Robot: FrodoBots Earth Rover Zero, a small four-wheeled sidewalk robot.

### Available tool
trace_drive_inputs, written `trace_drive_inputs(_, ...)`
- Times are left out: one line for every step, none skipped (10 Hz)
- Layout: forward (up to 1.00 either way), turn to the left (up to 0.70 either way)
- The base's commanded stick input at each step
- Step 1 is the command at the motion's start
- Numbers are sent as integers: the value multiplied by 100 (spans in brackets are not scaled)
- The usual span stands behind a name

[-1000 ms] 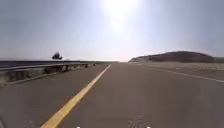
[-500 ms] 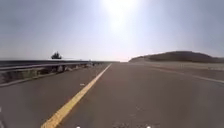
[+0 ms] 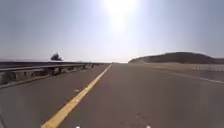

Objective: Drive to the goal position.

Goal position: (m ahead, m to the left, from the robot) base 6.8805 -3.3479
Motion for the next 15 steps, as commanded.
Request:
trace_drive_inputs(70,0)
trace_drive_inputs(70,0)
trace_drive_inputs(70,0)
trace_drive_inputs(70,0)
trace_drive_inputs(70,0)
trace_drive_inputs(70,0)
trace_drive_inputs(70,0)
trace_drive_inputs(70,0)
trace_drive_inputs(70,0)
trace_drive_inputs(70,0)
trace_drive_inputs(70,0)
trace_drive_inputs(70,0)
trace_drive_inputs(70,0)
trace_drive_inputs(70,0)
trace_drive_inputs(70,0)
